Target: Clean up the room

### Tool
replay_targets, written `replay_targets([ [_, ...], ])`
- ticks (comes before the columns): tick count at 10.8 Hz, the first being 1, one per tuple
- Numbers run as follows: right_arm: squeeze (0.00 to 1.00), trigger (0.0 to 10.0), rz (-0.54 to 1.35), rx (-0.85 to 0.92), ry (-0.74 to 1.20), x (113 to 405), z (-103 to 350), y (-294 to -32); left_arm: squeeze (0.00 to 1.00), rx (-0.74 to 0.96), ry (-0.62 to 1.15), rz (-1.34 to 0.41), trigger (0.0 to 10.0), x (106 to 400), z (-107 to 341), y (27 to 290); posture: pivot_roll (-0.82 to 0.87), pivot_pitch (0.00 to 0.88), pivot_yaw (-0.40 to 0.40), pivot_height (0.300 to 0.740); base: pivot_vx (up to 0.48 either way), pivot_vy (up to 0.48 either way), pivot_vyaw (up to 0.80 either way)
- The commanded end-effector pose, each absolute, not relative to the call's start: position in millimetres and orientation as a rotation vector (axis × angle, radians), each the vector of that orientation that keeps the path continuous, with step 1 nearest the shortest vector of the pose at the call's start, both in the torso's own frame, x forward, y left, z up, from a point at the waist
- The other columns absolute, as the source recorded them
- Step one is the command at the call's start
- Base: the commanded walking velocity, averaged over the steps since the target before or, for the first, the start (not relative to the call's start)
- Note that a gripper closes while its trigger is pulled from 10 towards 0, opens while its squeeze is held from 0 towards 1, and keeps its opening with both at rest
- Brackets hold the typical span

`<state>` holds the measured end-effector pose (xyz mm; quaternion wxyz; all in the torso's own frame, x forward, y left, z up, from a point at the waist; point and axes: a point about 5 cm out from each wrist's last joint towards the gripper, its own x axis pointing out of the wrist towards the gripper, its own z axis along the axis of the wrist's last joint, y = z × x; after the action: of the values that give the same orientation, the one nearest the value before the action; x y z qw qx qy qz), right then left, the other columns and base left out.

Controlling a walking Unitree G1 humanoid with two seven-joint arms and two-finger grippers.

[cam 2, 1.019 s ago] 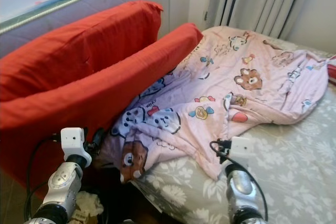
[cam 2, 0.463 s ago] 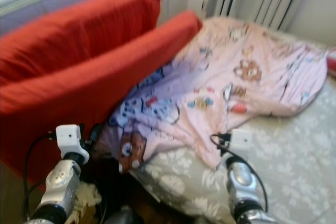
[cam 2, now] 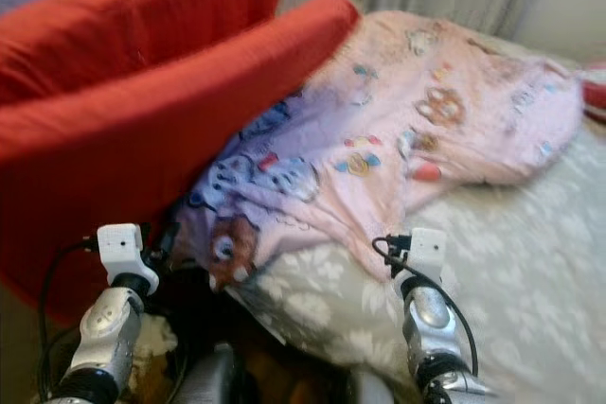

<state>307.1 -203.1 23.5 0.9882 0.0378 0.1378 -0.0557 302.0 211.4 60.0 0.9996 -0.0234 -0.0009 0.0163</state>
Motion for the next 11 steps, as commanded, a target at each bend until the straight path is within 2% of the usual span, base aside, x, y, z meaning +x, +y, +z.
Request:
replay_targets([
  [1, 0.00, 10.0, -0.120, 0.062, 0.298, 304.2, 20.4, -207.1, 0.00, -0.053, 0.010, 0.039, 10.0, 299.2, 57.9, 212.3, 0.21, 0.187, -0.035, 0.627, 0.000, 0.000, 0.00],
  [4, 0.00, 10.0, -0.122, 0.055, 0.326, 305.9, 19.2, -203.3, 0.00, -0.048, 0.006, 0.024, 10.0, 302.4, 61.9, 211.2, 0.21, 0.213, -0.016, 0.627, 0.000, 0.000, 0.00],
  [6, 0.00, 10.0, -0.086, 0.062, 0.300, 317.8, 29.3, -190.6, 0.00, -0.045, -0.029, 0.015, 10.0, 309.5, 73.6, 211.3, 0.22, 0.241, -0.009, 0.627, 0.000, 0.000, 0.00],
  [11, 0.00, 10.0, -0.070, 0.023, 0.306, 319.0, 30.1, -189.5, 0.00, -0.042, -0.041, 0.001, 10.0, 317.5, 80.8, 209.4, 0.22, 0.229, -0.011, 0.627, 0.304, 0.000, 0.00],
])
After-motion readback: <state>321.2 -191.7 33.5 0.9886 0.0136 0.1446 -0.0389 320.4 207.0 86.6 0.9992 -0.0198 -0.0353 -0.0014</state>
